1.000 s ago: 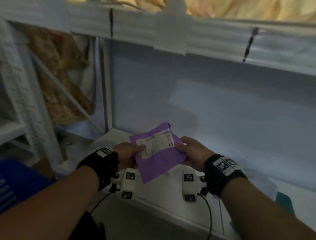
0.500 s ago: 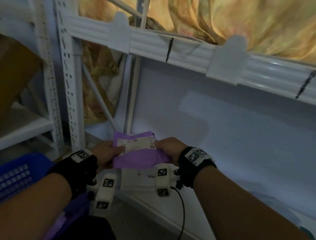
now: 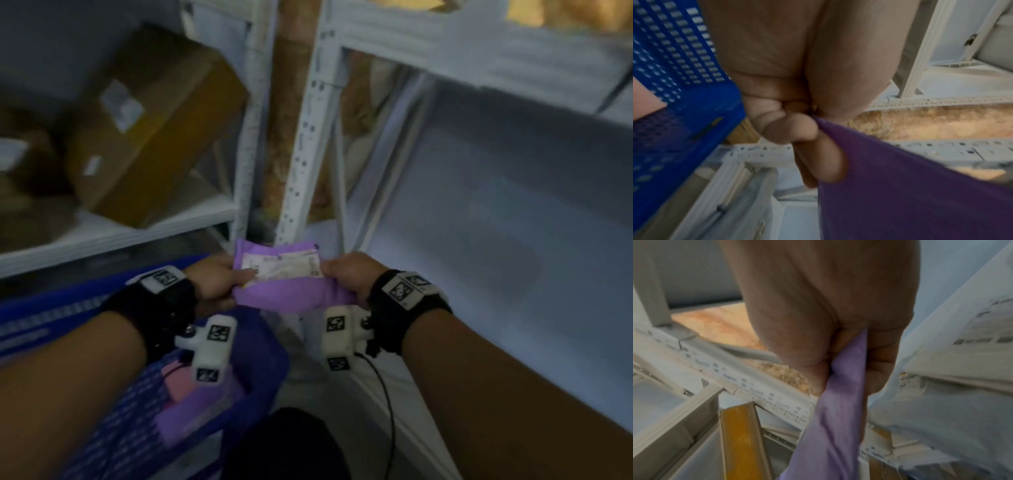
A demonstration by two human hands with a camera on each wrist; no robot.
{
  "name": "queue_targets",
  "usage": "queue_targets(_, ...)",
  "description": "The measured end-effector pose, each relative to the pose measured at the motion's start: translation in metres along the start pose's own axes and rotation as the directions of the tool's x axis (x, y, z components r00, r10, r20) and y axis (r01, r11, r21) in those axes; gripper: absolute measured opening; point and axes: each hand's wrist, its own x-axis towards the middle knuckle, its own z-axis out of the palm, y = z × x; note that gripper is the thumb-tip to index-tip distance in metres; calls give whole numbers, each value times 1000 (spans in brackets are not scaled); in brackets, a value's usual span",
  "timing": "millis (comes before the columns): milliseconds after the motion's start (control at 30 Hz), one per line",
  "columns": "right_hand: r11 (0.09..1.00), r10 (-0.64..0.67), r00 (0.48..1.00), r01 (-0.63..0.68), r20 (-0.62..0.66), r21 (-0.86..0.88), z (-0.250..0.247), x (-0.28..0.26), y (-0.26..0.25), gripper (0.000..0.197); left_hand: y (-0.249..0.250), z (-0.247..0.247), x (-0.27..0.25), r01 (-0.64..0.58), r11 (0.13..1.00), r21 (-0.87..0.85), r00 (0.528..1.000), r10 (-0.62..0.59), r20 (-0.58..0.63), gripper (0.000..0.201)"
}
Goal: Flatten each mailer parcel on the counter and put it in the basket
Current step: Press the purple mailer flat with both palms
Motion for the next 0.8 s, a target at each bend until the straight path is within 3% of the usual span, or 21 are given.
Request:
queue_targets(167, 998, -41, 993, 46, 108, -45, 58, 38, -25, 16, -26, -57, -6, 54, 998, 37, 990, -48, -132, 14)
queue_targets(233, 998, -51, 987, 58, 155, -40, 76, 51, -28, 14, -40, -72, -8, 68, 997, -27, 991, -70, -118, 13)
queue_targets(333, 998, -57, 974, 63, 219, -20, 103, 62, -32, 12, -62, -91, -10, 127, 983, -130, 969, -151, -196, 12)
queue_targets(467, 998, -27, 961, 12, 277, 53, 142, 69, -29, 32, -88, -114, -10, 247, 962, -113, 912, -270, -309, 26)
queue_targets(533, 1000, -29, 953, 25, 301, 18, 164, 72, -26, 37, -102, -124, -9, 304, 946, -110, 884, -324, -336, 23)
queue_targets(633, 998, -51, 948, 56, 315, -7, 192, 88, -21, 35, -120, -133, -3, 336, 932, -132, 866, -361, -345, 8)
queue_targets(800, 990, -131, 955, 141, 265, -20, 234, 125, -8, 20, -157, -149, 27, 333, 932, -142, 857, -362, -366, 18)
